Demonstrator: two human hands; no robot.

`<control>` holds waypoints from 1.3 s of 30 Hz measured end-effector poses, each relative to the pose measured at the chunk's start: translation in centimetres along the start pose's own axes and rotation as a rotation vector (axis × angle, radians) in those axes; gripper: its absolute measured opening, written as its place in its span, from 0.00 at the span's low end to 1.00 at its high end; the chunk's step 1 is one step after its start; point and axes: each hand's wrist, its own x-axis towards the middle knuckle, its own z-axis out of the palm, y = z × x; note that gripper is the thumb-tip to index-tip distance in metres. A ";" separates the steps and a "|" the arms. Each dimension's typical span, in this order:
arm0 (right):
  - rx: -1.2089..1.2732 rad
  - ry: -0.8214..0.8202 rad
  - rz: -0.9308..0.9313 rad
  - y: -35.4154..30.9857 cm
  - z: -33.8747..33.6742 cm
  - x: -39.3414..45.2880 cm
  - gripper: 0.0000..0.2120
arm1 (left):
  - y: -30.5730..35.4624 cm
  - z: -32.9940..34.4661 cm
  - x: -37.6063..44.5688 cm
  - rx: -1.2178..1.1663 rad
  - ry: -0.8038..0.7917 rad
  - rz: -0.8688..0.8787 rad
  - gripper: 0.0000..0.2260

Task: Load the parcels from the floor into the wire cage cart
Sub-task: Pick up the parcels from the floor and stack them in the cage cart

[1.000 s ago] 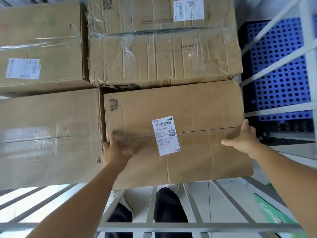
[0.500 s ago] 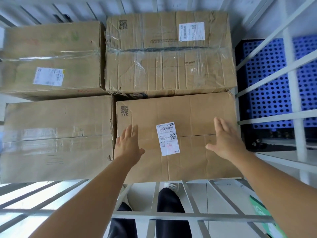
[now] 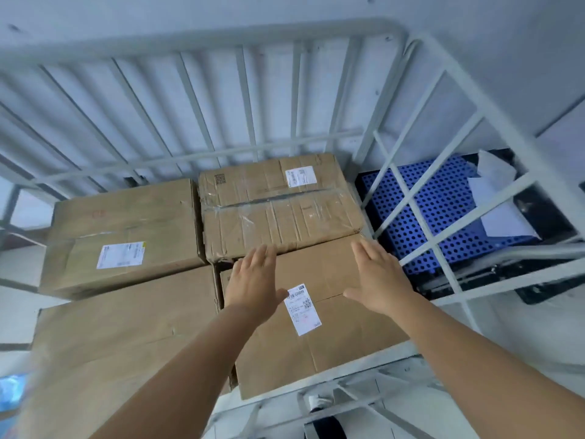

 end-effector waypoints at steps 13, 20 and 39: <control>0.146 0.391 0.286 -2.9 -7.9 -19.7 0.45 | 6.0 -12.0 -10.4 0.073 0.141 0.432 0.40; 0.203 0.465 0.528 -0.4 -6.6 -30.3 0.45 | 12.4 -13.2 -15.5 0.137 0.159 0.672 0.39; 0.462 0.477 1.060 6.4 11.3 -58.1 0.44 | 31.5 -0.6 -36.3 0.304 0.002 1.222 0.38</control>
